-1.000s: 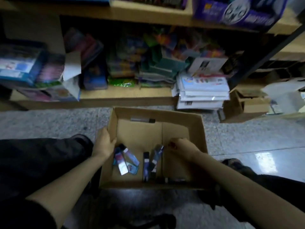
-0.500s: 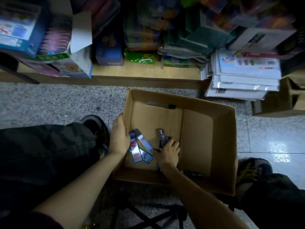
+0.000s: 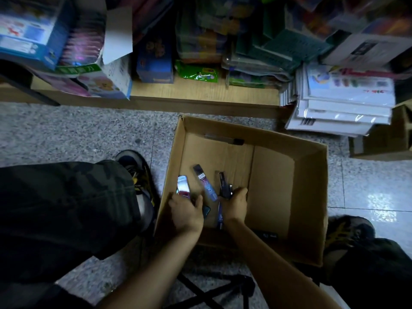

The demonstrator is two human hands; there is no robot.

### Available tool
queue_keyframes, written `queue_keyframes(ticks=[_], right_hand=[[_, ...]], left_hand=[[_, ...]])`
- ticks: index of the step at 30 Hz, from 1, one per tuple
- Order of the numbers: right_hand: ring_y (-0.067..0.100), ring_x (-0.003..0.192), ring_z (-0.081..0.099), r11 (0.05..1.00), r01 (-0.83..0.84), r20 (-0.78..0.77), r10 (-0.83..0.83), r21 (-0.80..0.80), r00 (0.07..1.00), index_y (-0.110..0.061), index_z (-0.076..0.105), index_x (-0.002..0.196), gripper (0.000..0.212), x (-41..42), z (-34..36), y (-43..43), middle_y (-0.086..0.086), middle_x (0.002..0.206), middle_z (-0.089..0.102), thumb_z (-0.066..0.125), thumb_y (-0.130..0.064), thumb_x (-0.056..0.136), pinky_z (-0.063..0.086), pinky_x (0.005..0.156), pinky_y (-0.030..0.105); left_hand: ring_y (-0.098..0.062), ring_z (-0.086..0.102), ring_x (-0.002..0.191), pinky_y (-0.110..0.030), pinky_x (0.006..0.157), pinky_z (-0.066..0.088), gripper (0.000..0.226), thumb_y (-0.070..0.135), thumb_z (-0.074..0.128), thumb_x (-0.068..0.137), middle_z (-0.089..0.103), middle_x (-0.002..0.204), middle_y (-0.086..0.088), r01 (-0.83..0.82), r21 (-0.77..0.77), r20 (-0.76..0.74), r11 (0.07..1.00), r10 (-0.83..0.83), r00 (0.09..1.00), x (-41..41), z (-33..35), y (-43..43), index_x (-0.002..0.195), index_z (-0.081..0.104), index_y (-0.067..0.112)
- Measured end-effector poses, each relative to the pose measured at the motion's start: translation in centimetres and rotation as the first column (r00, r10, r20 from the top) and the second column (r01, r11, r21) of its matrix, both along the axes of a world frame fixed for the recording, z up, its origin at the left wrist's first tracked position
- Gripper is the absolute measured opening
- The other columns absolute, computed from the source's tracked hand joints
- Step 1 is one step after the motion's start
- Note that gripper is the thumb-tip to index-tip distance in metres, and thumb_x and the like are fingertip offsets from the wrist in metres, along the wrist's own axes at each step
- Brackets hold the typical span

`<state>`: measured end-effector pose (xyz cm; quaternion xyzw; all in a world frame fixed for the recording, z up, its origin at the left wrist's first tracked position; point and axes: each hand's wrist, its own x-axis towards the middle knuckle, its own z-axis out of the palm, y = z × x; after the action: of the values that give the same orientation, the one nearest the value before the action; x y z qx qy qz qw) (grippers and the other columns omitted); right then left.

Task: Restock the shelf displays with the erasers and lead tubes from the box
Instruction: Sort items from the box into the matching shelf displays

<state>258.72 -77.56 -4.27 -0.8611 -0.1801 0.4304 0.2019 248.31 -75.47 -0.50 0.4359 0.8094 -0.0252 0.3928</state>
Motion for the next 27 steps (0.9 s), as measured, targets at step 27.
queue_keyframes(ticks=[27], right_hand=[[0.025,0.08,0.068,0.969,0.247,-0.354,-0.229,0.006,0.907,-0.009,0.067,0.088,0.013,2.9,-2.1,0.8,0.01,0.085,0.069,0.069,0.0,0.079,0.057,0.074,0.039]], left_hand=[[-0.031,0.061,0.095,-0.026,0.072,0.039,0.023,0.013,0.064,0.086,0.066,0.101,-0.018,-0.237,0.023,0.345,0.971,0.215,0.914,3.6,-6.0,3.7,0.102,0.058,-0.001]])
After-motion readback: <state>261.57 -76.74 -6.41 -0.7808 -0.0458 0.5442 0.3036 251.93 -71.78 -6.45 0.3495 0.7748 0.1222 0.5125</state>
